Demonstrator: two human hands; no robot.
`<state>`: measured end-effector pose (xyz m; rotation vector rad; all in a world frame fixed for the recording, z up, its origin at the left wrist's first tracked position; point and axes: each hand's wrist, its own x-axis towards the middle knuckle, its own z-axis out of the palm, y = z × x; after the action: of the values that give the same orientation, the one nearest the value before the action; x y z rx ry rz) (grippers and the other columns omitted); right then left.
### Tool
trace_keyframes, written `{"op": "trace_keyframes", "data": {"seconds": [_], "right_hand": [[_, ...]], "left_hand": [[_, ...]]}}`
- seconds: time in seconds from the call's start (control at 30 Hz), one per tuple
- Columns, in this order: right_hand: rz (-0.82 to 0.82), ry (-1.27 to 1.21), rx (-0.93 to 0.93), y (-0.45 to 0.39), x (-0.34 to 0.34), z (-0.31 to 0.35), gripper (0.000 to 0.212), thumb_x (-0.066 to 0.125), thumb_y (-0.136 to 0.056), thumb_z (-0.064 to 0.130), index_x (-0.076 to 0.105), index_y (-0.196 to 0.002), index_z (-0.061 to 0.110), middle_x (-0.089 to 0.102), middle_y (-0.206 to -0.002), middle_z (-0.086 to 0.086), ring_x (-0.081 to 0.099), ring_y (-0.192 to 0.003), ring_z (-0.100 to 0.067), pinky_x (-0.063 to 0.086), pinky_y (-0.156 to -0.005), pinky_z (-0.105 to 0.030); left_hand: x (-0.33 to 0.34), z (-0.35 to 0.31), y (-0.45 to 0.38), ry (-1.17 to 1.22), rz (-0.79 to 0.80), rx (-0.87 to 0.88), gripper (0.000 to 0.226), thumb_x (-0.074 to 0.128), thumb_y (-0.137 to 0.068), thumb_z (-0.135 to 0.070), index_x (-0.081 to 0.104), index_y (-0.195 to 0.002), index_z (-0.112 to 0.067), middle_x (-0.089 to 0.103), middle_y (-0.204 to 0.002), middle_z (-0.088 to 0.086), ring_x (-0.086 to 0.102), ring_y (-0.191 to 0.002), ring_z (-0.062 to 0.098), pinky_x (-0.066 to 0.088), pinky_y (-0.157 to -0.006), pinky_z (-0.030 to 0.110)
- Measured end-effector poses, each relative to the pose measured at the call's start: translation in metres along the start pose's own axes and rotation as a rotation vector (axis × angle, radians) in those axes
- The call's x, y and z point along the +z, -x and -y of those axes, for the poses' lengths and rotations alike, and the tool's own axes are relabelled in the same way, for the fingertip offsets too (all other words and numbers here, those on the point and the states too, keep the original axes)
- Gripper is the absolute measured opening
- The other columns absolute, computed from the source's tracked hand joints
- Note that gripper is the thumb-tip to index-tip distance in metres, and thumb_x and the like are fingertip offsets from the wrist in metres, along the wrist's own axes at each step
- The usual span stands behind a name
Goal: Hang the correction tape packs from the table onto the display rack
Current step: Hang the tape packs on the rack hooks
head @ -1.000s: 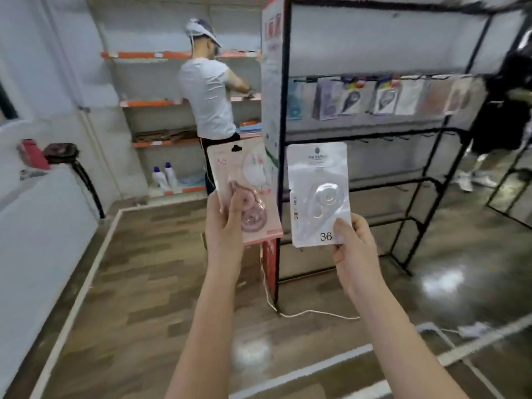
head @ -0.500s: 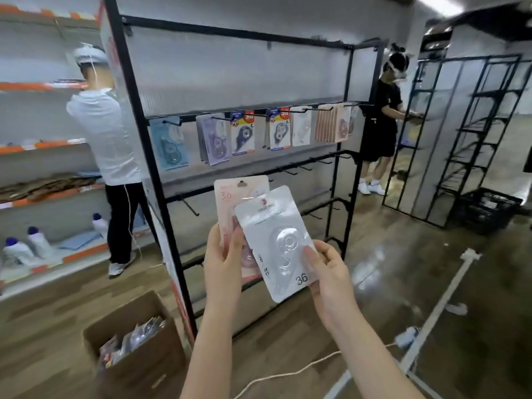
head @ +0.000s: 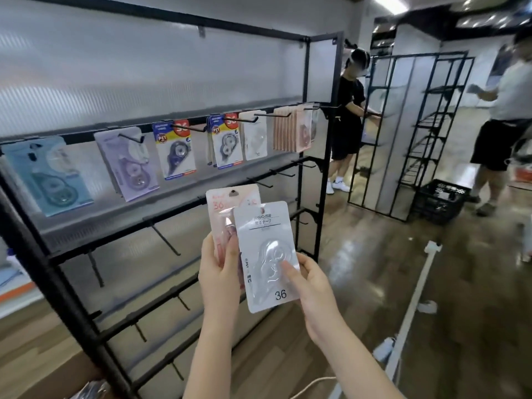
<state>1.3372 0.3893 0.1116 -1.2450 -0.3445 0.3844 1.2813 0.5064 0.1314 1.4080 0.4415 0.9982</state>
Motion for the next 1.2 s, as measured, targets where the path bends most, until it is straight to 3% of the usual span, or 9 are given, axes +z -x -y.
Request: {"op": "trace_keyframes", "data": {"seconds": [0.13,0.23,0.4,0.53,0.73,0.83,0.97,1.1,1.2], "right_hand": [[-0.028,-0.048,-0.029,-0.056,-0.032,0.009,0.037,0.068,-0.075,0.034,0.059,-0.106,0.017,0.072,-0.098,-0.001,0.069,-0.082,-0.01,0.051,-0.068,-0.022],[0.009,-0.081,-0.049,-0.107,-0.061,0.021,0.025,0.065,-0.084,0.027,0.056,-0.106,0.018,0.07,-0.101,-0.001,0.068,-0.087,-0.013,0.052,-0.075,-0.027],[0.091,-0.076,-0.124,-0.201,-0.103,0.053,0.033,0.069,-0.078,0.032,0.058,-0.106,0.019,0.069,-0.106,-0.006,0.067,-0.094,-0.022,0.053,-0.085,-0.038],[0.143,-0.021,-0.218,-0.274,-0.119,0.069,0.016,0.063,-0.089,0.021,0.056,-0.104,0.019,0.067,-0.1,0.001,0.066,-0.089,-0.012,0.053,-0.076,-0.025],[0.229,0.019,-0.266,-0.365,-0.103,0.083,0.016,0.062,-0.091,0.018,0.053,-0.104,0.017,0.064,-0.095,0.005,0.064,-0.078,0.0,0.049,-0.066,-0.013],[0.259,0.048,-0.273,-0.399,-0.091,0.082,0.013,0.062,-0.091,0.02,0.053,-0.102,0.022,0.064,-0.096,0.005,0.063,-0.083,-0.005,0.051,-0.067,-0.015],[0.281,0.027,-0.252,-0.427,-0.082,0.069,0.015,0.064,-0.09,0.021,0.054,-0.1,0.027,0.066,-0.101,0.001,0.066,-0.09,-0.014,0.054,-0.076,-0.024],[0.302,0.007,-0.226,-0.448,-0.072,0.058,0.028,0.07,-0.082,0.034,0.056,-0.105,0.025,0.068,-0.111,-0.007,0.064,-0.105,-0.028,0.05,-0.095,-0.049],[0.266,-0.023,-0.251,-0.457,-0.068,0.056,0.022,0.07,-0.084,0.03,0.058,-0.103,0.026,0.069,-0.109,-0.004,0.065,-0.104,-0.029,0.048,-0.096,-0.053]], "left_hand": [[0.033,0.021,-0.031,-0.127,-0.063,0.063,0.007,0.057,-0.095,-0.028,0.06,-0.1,-0.025,0.064,-0.081,-0.012,0.058,-0.07,-0.006,0.045,-0.063,0.013],[0.064,0.037,-0.055,-0.203,-0.13,0.109,0.006,0.058,-0.094,-0.028,0.058,-0.091,-0.033,0.063,-0.081,-0.01,0.057,-0.072,-0.001,0.046,-0.068,0.025],[0.128,0.05,-0.095,-0.207,-0.21,0.164,0.004,0.059,-0.09,-0.035,0.057,-0.092,-0.036,0.065,-0.084,-0.01,0.062,-0.076,0.002,0.051,-0.07,0.024],[0.167,0.057,-0.123,-0.194,-0.278,0.207,0.005,0.059,-0.086,-0.038,0.055,-0.088,-0.038,0.065,-0.084,-0.012,0.06,-0.071,-0.01,0.046,-0.063,0.014],[0.192,0.074,-0.161,-0.171,-0.365,0.267,0.019,0.057,-0.082,-0.044,0.059,-0.095,-0.031,0.067,-0.086,-0.012,0.063,-0.076,-0.003,0.051,-0.07,0.019],[0.202,0.078,-0.179,-0.163,-0.37,0.293,0.019,0.057,-0.082,-0.041,0.059,-0.099,-0.032,0.068,-0.085,-0.017,0.062,-0.079,-0.002,0.05,-0.071,0.015],[0.215,0.08,-0.201,-0.121,-0.358,0.314,0.014,0.058,-0.083,-0.035,0.059,-0.097,-0.033,0.069,-0.082,-0.019,0.063,-0.076,-0.001,0.051,-0.067,0.014],[0.225,0.081,-0.222,-0.059,-0.351,0.313,0.02,0.057,-0.08,-0.034,0.059,-0.1,-0.03,0.071,-0.084,-0.018,0.067,-0.077,0.001,0.053,-0.063,0.014],[0.226,0.083,-0.239,-0.058,-0.372,0.302,0.019,0.058,-0.079,-0.036,0.059,-0.098,-0.034,0.071,-0.084,-0.017,0.068,-0.077,0.006,0.056,-0.065,0.021]]}}
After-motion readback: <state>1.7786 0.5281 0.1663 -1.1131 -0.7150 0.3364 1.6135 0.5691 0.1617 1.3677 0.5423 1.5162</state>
